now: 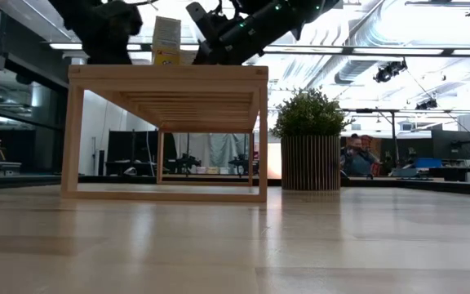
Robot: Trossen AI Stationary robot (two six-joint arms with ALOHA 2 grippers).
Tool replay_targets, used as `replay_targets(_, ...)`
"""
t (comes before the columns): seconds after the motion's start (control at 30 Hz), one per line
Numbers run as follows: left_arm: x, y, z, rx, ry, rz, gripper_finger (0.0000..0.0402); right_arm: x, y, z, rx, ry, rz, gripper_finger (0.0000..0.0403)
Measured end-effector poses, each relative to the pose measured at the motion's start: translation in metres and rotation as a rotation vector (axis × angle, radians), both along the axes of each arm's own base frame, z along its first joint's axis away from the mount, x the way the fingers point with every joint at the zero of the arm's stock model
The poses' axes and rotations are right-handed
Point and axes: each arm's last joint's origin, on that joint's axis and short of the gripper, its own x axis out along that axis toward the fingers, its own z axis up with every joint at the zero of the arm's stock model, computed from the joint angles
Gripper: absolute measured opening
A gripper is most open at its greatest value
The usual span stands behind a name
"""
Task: Stack cereal on shelf
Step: Put the top yellow cereal box on the shelf
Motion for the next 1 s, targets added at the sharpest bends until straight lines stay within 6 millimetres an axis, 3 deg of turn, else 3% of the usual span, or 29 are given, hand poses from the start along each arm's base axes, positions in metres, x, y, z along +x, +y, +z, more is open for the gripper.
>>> replay_targets(0.3,-0.028,0.008,0.019,0.084,-0.098,0.053,0.0000,0.002,0.001,0.003,0.025,-0.039,-0.009,0.0000)
replay_targets(0.73,-0.027,0.015,0.026,0.148,-0.148,-0.013,0.0000,0.004,0.014,0.005,0.025,-0.066,-0.009,0.0000)
replay_targets(1.0,-0.046,0.007,0.042,0.165,-0.279,-0.044,0.0000,0.002,0.001,0.004,-0.021,-0.041,-0.022,0.0000)
